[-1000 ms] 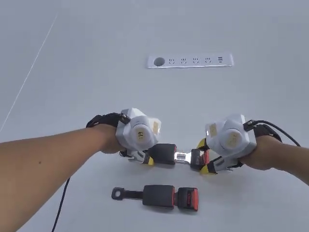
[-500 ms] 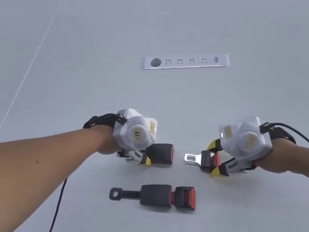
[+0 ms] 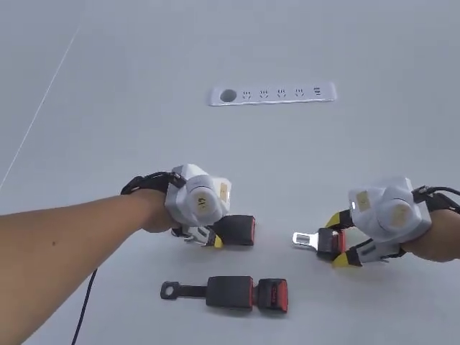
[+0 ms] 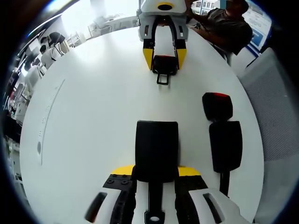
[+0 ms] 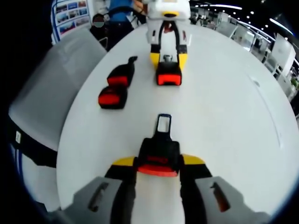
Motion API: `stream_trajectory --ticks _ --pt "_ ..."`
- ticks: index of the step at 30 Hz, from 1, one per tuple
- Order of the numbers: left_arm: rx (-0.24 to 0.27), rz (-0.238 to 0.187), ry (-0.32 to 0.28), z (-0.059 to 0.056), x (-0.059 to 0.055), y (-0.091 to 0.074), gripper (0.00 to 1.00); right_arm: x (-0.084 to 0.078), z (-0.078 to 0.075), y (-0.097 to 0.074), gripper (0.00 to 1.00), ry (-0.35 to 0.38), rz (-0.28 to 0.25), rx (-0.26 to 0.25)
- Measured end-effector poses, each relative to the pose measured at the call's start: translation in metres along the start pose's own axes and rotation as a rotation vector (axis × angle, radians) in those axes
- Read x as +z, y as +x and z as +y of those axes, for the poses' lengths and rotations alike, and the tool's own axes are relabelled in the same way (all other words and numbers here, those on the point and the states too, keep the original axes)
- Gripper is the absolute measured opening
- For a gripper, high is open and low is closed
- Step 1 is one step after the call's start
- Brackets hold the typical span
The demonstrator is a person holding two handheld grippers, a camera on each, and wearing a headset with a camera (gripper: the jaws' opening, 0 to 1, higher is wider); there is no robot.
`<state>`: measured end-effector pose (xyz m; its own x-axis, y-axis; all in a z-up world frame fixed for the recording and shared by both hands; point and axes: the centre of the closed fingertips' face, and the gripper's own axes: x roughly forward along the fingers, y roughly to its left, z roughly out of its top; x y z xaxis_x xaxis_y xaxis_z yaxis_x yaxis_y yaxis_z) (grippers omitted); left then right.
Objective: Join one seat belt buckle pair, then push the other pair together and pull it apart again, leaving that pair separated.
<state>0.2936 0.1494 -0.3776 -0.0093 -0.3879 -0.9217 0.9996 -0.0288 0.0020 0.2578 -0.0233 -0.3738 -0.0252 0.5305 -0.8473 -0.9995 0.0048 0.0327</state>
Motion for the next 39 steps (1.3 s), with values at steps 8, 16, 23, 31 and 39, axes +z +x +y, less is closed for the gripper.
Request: stream_trajectory --ticks 8,16,23,31,39 --pt "0.001 0.0 -0.001 0.0 0.0 0.0 0.32 -0.015 0.003 -0.009 0.37 0.015 0.005 -0.016" --pt "0.001 -0.001 0.0 -0.002 0.001 -0.001 0.32 -0.024 0.004 -0.015 0.38 0.028 0.012 -0.024" --pt "0.003 0.003 -0.005 -0.003 0.001 -0.001 0.32 -0.024 0.006 -0.016 0.39 0.04 0.018 -0.027" --pt "-0.046 -0.036 -0.14 -0.017 0.011 -0.002 0.48 -0.026 0.001 -0.024 0.65 0.158 -0.001 -0.097" --pt "0.081 -0.196 -0.408 0.002 0.028 -0.026 0.75 -0.01 -0.021 -0.047 0.69 0.395 -0.177 -0.336"
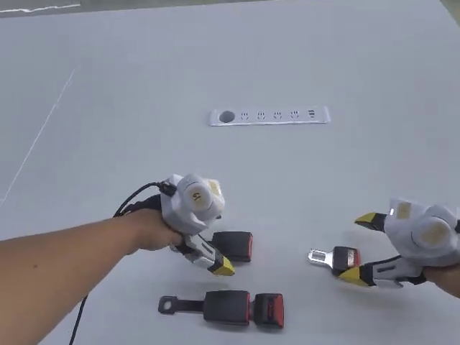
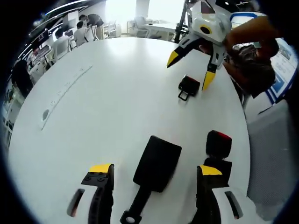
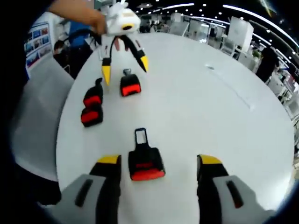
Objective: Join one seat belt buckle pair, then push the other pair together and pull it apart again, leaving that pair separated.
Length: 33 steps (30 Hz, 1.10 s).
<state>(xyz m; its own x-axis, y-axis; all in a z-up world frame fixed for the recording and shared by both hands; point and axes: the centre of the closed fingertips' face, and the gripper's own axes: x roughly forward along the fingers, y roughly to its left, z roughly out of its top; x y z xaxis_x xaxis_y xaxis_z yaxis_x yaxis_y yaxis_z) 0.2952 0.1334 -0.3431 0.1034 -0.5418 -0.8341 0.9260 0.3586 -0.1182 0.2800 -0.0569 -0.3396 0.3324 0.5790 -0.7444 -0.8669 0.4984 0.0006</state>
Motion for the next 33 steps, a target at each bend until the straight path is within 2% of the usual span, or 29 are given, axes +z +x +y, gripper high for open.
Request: stream_trajectory --ticks 2,3,5,8,12,15,17,20,23,25,28,31,33 --pt "0.019 -0.028 -0.027 -0.001 0.002 -0.004 0.81 0.004 0.0 -0.002 0.72 0.048 -0.026 -0.041" --pt "0.039 -0.034 -0.035 0.001 0.0 -0.006 0.82 0.005 -0.001 -0.004 0.74 0.077 -0.035 -0.079" --pt "0.066 -0.046 -0.05 0.001 -0.001 -0.01 0.85 0.008 0.0 -0.006 0.78 0.098 -0.057 -0.121" --pt "0.102 -0.111 -0.119 -0.001 0.002 -0.019 0.89 0.008 0.006 -0.008 0.8 0.125 -0.078 -0.15" --pt "0.154 -0.176 -0.173 -0.001 0.004 -0.033 0.9 0.009 0.015 -0.011 0.86 0.202 -0.102 -0.188" --pt "0.173 -0.25 -0.259 -0.005 0.005 -0.045 0.92 0.016 0.016 -0.019 0.88 0.253 -0.151 -0.25" --pt "0.206 -0.288 -0.296 -0.005 0.004 -0.054 0.92 0.02 0.016 -0.024 0.9 0.267 -0.182 -0.278" --pt "0.247 -0.334 -0.333 -0.007 0.001 -0.064 0.93 0.022 0.02 -0.032 0.91 0.272 -0.202 -0.313" --pt "0.279 -0.368 -0.366 -0.015 -0.006 -0.077 0.94 0.027 0.025 -0.04 0.92 0.313 -0.244 -0.33" --pt "0.316 -0.388 -0.376 -0.017 -0.012 -0.084 0.95 0.026 0.028 -0.045 0.92 0.308 -0.245 -0.35" --pt "0.336 -0.435 -0.415 -0.025 -0.017 -0.096 0.97 0.027 0.035 -0.049 0.92 0.32 -0.265 -0.362" --pt "0.379 -0.42 -0.431 -0.031 -0.033 -0.105 0.98 0.027 0.044 -0.055 0.92 0.321 -0.28 -0.375" --pt "0.381 -0.428 -0.461 -0.037 -0.041 -0.11 0.98 0.025 0.049 -0.056 0.93 0.33 -0.284 -0.374"
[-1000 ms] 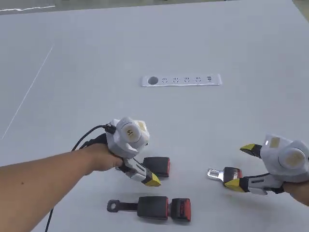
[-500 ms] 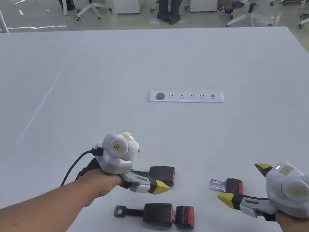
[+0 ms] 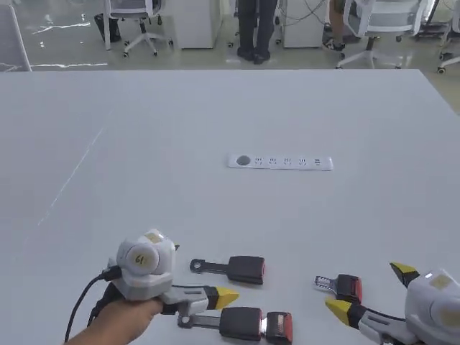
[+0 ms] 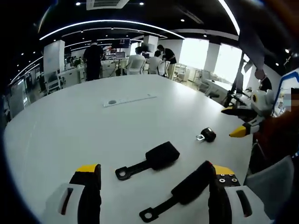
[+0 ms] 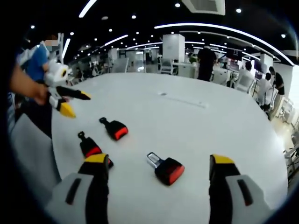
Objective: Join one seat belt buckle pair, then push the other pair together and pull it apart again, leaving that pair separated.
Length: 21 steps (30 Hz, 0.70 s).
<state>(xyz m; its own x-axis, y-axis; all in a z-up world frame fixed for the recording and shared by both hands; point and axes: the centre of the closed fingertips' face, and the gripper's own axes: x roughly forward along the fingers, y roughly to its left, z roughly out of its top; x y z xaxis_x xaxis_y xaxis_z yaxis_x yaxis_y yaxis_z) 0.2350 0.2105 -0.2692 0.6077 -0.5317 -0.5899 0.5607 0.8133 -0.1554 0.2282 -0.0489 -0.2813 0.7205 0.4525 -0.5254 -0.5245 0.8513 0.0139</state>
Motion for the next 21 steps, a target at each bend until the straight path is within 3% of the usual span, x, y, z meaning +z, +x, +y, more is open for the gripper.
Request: stream_trajectory --ticks 8,11,15,21 --pt "0.026 -0.019 -0.043 0.004 -0.017 -0.03 0.97 -0.008 0.009 -0.018 0.97 0.022 -0.018 -0.022" --pt "0.0 -0.003 -0.068 -0.004 -0.027 -0.042 0.92 -0.01 0.011 -0.026 0.99 0.03 -0.023 -0.027" --pt "-0.017 -0.013 -0.058 -0.013 -0.033 -0.057 0.96 -0.012 0.013 -0.036 1.0 0.035 -0.033 -0.037" --pt "0.007 -0.032 -0.089 -0.014 -0.039 -0.075 1.0 -0.018 0.015 -0.049 1.0 0.033 -0.029 -0.063"
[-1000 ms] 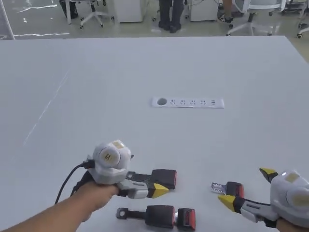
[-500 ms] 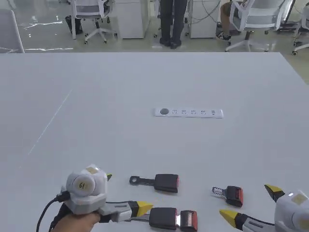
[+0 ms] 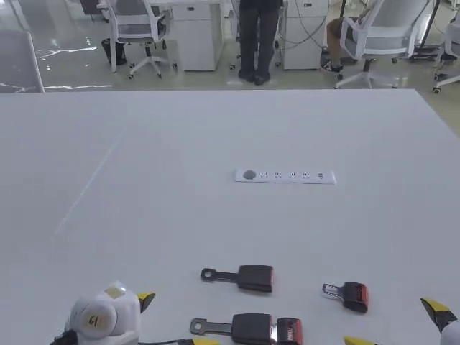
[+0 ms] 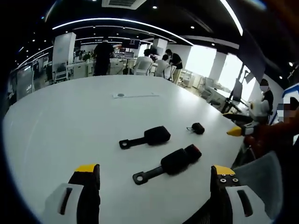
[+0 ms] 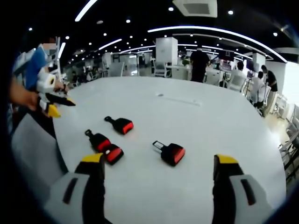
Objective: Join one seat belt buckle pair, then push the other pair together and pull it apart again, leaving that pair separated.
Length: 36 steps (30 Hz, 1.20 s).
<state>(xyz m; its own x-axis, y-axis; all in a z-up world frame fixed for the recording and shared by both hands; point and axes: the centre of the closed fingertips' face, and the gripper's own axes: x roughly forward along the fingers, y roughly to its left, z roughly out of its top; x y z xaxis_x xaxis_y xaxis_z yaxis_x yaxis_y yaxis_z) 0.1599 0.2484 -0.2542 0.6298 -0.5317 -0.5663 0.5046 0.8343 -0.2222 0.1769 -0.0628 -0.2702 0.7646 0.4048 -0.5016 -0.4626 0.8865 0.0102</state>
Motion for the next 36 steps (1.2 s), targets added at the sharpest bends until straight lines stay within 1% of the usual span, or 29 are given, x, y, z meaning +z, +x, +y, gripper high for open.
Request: stream_trajectory --ticks 3,6,11,17,19,28,31,36 --pt "0.007 -0.002 0.002 0.0 -0.004 -0.006 1.0 -0.002 0.003 -0.003 1.0 0.005 -0.002 -0.003" --pt "0.014 -0.01 0.001 0.006 -0.006 -0.011 1.0 -0.004 0.006 -0.006 1.0 0.003 -0.003 -0.008" --pt "0.013 -0.023 0.001 0.012 -0.005 -0.017 1.0 -0.003 0.011 -0.008 1.0 -0.003 -0.009 -0.011" --pt "0.019 -0.038 0.01 0.014 -0.003 -0.02 1.0 0.001 0.015 -0.01 1.0 -0.012 -0.017 -0.011" --pt "0.021 -0.048 0.013 0.013 -0.001 -0.022 1.0 0.003 0.016 -0.011 1.0 -0.017 -0.023 -0.012" --pt "0.015 -0.058 0.025 0.009 0.002 -0.024 1.0 0.004 0.012 -0.015 1.0 -0.022 -0.023 -0.019" --pt "0.013 -0.06 0.024 0.008 0.002 -0.024 1.0 0.004 0.011 -0.016 1.0 -0.022 -0.026 -0.024" --pt "0.011 -0.06 0.025 0.004 0.001 -0.027 1.0 0.005 0.01 -0.018 1.0 -0.017 -0.028 -0.027"
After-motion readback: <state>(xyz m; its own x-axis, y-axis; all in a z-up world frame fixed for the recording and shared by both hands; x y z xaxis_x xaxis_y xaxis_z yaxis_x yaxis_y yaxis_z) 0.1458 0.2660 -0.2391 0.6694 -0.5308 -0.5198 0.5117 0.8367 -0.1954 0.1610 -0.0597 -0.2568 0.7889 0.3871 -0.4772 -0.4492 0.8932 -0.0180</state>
